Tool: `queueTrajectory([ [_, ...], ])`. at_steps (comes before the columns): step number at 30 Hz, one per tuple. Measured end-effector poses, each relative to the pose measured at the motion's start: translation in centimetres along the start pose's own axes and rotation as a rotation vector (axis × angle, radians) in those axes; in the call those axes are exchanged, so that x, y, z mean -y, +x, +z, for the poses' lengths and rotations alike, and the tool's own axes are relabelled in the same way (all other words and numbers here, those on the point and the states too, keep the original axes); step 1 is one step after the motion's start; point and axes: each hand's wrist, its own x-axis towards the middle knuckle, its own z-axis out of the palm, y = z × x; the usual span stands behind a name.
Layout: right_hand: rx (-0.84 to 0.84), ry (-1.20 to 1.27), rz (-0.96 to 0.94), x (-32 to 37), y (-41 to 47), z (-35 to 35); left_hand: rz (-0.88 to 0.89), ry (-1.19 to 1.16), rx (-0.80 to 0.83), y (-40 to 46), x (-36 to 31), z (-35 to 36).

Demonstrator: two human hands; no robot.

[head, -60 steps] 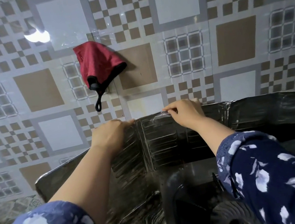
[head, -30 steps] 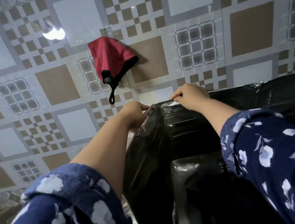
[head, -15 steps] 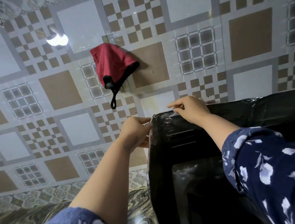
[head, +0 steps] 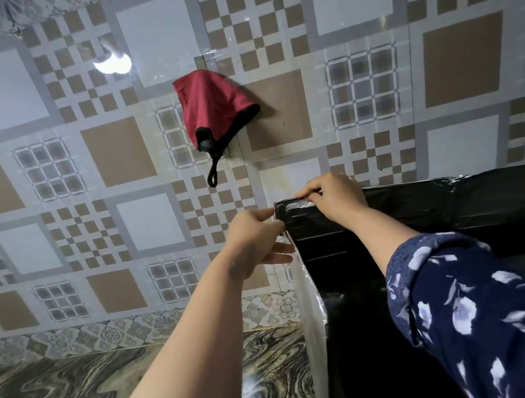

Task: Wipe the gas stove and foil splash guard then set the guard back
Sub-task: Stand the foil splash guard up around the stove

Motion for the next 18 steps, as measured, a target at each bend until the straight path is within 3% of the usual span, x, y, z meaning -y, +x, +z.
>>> queueTrajectory([
  [8, -0.004, -0.012, 0.009, 0.4, 0.2, 0.4, 0.02, -0.1, -0.065, -0.5, 0.8, 0.9],
  [18, 0.007, -0.149, -0.076, 0.6, -0.6, 0.0, 0.041, 0.136, -0.054, -1.7, 0.3, -0.6],
])
